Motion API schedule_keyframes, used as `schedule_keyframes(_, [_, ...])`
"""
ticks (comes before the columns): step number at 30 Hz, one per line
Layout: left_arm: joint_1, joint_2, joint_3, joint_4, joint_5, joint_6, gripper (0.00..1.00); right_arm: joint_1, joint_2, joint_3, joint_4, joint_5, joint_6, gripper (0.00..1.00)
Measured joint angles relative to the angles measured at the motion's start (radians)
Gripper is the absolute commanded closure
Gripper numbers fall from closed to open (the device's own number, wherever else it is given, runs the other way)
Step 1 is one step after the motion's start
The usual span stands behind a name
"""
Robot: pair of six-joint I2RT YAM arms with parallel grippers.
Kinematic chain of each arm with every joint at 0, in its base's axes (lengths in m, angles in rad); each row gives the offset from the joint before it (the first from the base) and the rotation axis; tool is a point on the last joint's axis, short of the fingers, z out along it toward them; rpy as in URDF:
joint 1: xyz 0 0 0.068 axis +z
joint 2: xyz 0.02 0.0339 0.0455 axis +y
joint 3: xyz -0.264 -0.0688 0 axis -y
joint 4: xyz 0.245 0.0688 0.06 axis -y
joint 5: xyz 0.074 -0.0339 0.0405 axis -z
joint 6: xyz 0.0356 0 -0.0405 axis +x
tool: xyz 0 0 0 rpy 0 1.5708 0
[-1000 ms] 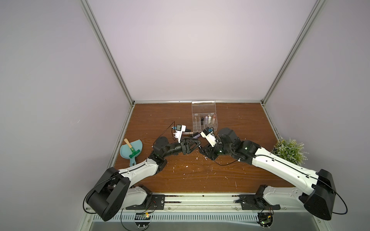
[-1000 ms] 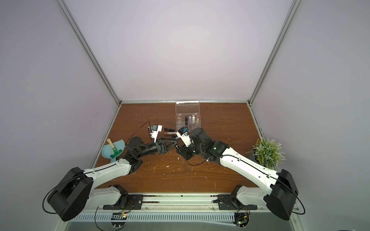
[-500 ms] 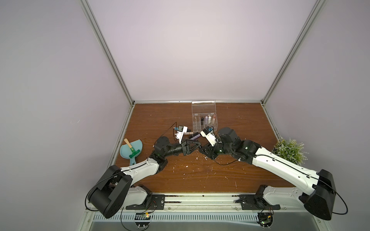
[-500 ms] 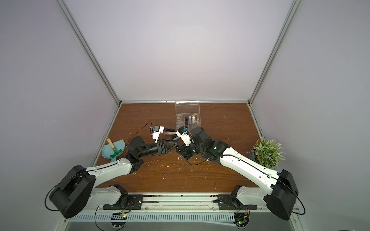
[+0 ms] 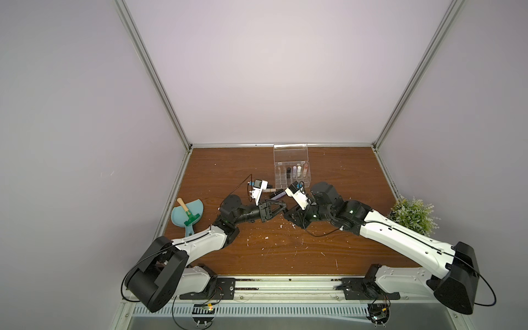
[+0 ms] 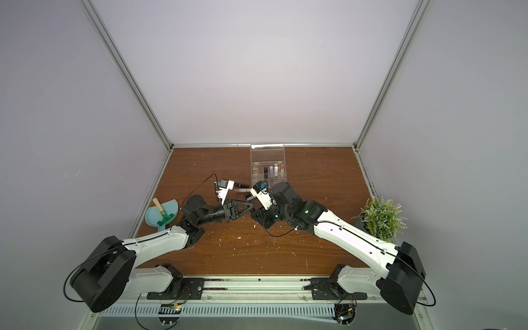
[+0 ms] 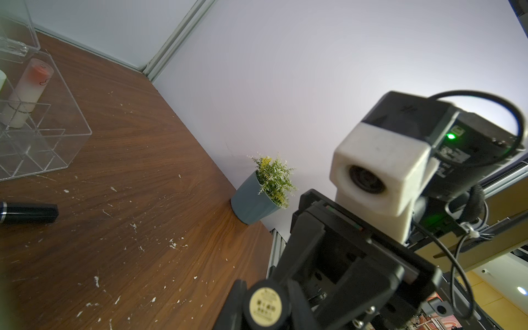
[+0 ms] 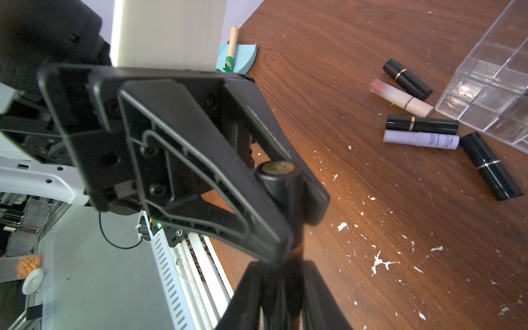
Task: Arrange the lipsticks in the organizer
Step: Pick up the lipstick at the center of the board, then place the lipstick in the storage box.
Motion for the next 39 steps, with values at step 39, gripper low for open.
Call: schedule_keyframes(39, [-0.038, 0.617, 0.732, -0.366, -0.83, 0.792, 0.87, -0.183, -0.451, -0.142, -0.056, 0.342, 0.018, 0.02])
